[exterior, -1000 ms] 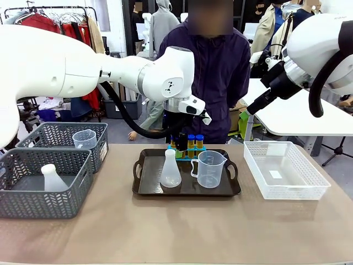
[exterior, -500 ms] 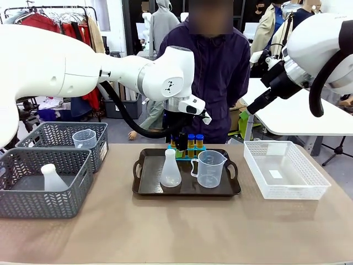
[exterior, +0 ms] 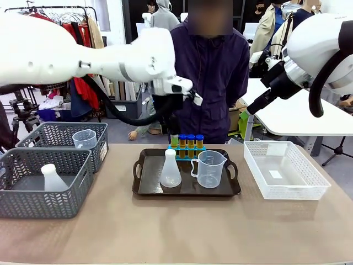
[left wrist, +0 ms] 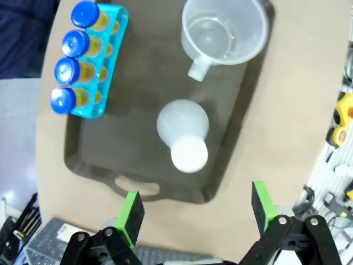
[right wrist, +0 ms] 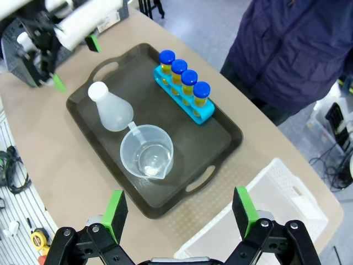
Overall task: Prepare the laboratory tools.
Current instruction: Pick up one Small flask and place it on the Handle tray.
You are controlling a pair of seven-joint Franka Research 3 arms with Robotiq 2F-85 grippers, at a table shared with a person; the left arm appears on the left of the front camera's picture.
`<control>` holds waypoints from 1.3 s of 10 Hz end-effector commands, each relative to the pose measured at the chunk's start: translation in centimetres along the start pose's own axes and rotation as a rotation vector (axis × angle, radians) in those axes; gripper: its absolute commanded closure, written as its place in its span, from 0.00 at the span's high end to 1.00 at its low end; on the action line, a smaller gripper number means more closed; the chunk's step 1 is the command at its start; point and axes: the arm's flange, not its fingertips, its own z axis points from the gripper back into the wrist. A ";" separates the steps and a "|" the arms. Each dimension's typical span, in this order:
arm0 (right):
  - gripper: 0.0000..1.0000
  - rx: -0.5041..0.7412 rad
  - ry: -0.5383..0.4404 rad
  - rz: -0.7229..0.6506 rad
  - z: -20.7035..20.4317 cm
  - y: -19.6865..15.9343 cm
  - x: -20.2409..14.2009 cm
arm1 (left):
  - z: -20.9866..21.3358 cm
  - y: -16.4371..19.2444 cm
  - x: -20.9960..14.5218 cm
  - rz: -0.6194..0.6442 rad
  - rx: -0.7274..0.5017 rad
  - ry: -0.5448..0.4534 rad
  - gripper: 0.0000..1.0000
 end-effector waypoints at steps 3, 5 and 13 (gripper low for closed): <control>1.00 0.006 -0.005 -0.004 0.1 -0.1 -0.1 | 4.5 0.9 -6.2 -0.051 -0.163 -0.134 1.00; 1.00 0.006 -0.005 -0.004 0.1 -0.1 -0.1 | 7.6 1.2 -9.1 -0.108 -0.184 -0.244 1.00; 1.00 0.006 -0.005 -0.004 0.1 -0.1 -0.1 | 11.7 2.1 -19.1 -0.273 -0.001 -0.486 1.00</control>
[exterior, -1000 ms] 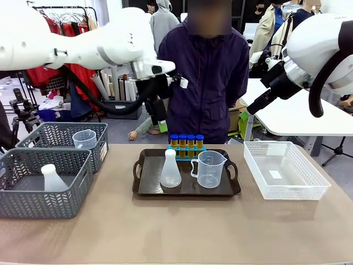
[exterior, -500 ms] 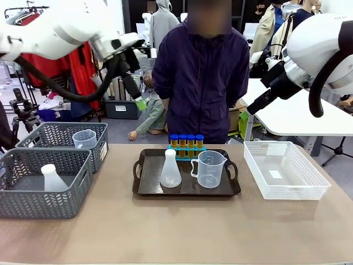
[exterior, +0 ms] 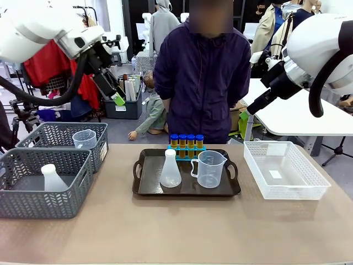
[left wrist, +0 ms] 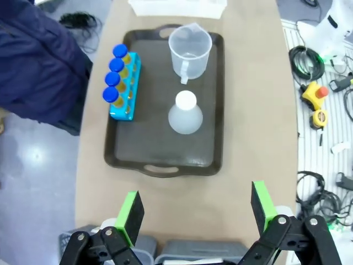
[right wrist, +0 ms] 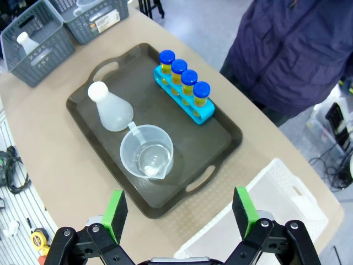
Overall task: Prepare the laboratory tools.
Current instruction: Pick up one Small flask and place it on the Handle tray.
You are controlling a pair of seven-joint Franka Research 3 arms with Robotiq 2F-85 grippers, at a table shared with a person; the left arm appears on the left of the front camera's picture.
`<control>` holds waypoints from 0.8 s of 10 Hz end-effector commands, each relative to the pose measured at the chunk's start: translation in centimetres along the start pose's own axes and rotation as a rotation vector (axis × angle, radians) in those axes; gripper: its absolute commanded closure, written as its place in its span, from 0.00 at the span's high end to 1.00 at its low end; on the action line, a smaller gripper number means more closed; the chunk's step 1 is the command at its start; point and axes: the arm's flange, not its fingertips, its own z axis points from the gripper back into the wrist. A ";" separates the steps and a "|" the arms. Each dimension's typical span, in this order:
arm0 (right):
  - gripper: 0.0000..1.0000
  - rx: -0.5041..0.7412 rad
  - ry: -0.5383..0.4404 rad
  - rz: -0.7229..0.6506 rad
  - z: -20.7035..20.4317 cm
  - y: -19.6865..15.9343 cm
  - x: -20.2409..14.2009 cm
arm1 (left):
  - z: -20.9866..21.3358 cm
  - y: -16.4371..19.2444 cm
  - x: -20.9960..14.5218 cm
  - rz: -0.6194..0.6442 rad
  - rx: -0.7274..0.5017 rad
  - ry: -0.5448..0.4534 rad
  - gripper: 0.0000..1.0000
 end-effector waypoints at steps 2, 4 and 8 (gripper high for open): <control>1.00 0.006 -0.005 -0.004 0.1 -0.1 -0.1 | -1.0 -0.4 -0.3 -0.062 0.041 -0.034 1.00; 1.00 0.006 -0.005 -0.004 0.1 -0.1 -0.1 | -0.2 -0.2 -0.2 -0.042 0.026 -0.023 1.00; 1.00 0.006 -0.005 -0.004 0.1 -0.1 -0.1 | -0.9 0.0 0.2 -0.041 0.039 -0.006 1.00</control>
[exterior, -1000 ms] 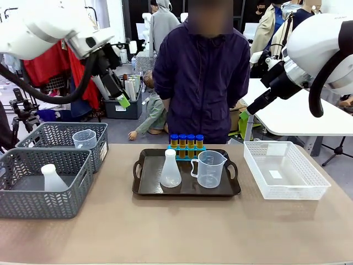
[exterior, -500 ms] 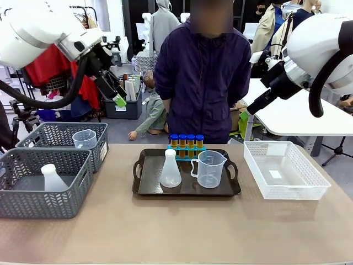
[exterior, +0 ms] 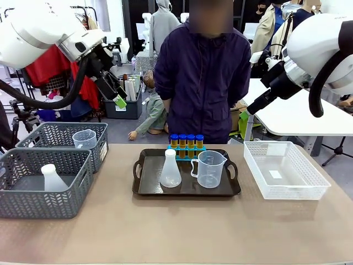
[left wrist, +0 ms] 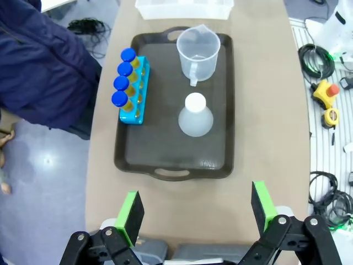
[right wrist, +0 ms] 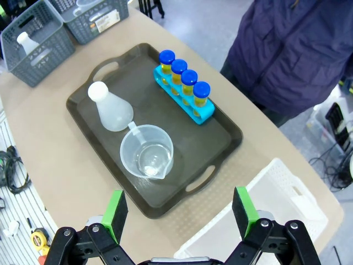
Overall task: Prepare the laboratory tools.
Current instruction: Pick up one Small flask and place it on the Handle tray.
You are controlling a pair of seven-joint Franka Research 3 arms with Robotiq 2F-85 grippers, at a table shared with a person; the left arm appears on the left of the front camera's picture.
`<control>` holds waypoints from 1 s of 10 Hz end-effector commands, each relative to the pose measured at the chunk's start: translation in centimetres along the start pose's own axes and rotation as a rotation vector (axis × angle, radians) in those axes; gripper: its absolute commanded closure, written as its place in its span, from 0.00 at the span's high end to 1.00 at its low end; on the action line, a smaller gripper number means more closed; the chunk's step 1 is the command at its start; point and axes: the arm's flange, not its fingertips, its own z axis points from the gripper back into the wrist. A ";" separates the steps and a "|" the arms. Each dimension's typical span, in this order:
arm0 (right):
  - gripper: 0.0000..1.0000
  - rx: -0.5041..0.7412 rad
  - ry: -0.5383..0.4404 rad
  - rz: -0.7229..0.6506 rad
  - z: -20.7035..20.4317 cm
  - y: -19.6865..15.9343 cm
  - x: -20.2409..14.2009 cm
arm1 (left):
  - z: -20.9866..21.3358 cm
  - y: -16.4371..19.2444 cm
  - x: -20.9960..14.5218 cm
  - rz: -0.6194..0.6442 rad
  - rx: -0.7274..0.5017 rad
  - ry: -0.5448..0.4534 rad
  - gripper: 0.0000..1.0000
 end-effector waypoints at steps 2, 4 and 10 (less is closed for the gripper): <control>1.00 0.006 -0.005 -0.004 0.1 -0.1 -0.1 | -0.8 -0.3 -1.0 0.009 0.067 -0.018 1.00; 1.00 0.006 -0.005 -0.004 0.1 -0.1 -0.1 | -0.9 -0.5 -1.9 0.010 0.076 -0.043 1.00; 1.00 0.006 -0.005 -0.004 0.1 -0.1 -0.1 | -0.9 0.3 -1.4 0.029 0.063 -0.023 1.00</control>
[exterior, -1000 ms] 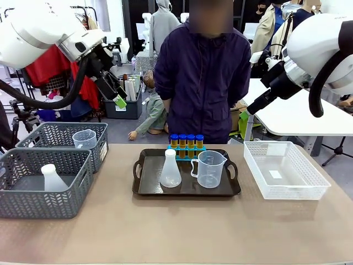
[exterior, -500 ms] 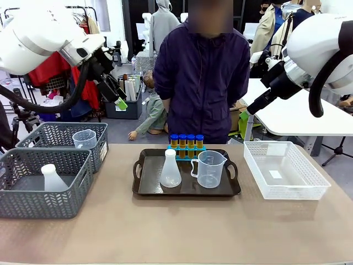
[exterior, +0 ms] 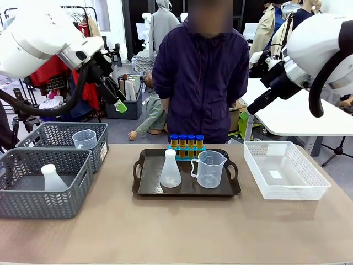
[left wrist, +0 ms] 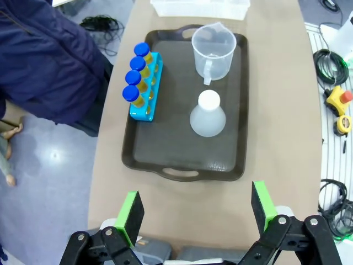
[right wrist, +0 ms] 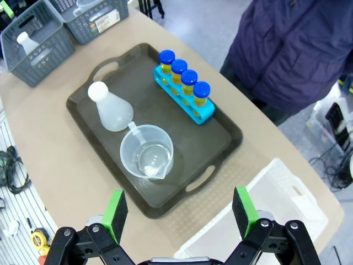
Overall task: Prepare the laboratory tools.
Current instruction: Pick up one Small flask and place it on the Handle tray.
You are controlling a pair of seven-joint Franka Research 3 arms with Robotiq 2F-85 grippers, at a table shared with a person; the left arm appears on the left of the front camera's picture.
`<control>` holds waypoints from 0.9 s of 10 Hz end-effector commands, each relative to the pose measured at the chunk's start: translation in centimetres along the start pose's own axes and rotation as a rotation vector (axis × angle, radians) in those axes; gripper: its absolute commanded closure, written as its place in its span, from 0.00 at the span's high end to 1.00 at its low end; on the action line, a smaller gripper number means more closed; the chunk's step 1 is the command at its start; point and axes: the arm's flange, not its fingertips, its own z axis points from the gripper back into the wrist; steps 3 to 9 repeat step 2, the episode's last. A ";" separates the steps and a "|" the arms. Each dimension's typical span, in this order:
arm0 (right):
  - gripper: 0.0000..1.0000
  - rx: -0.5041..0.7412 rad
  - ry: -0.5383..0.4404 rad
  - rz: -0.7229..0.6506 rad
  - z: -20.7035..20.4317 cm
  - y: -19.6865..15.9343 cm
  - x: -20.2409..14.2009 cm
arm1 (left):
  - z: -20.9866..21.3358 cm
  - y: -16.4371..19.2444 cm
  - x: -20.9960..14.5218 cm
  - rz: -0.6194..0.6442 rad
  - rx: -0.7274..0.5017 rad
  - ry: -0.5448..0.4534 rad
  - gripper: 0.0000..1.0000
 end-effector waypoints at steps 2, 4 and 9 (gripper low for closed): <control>1.00 0.006 -0.005 -0.004 0.1 -0.1 -0.1 | 0.2 0.2 0.1 0.000 0.005 -0.002 1.00; 1.00 0.006 -0.005 -0.004 0.1 -0.1 -0.1 | 0.2 0.2 0.1 0.000 0.005 -0.002 1.00; 1.00 0.006 -0.005 -0.004 0.1 -0.1 -0.1 | 0.2 0.2 0.1 0.000 0.005 -0.002 1.00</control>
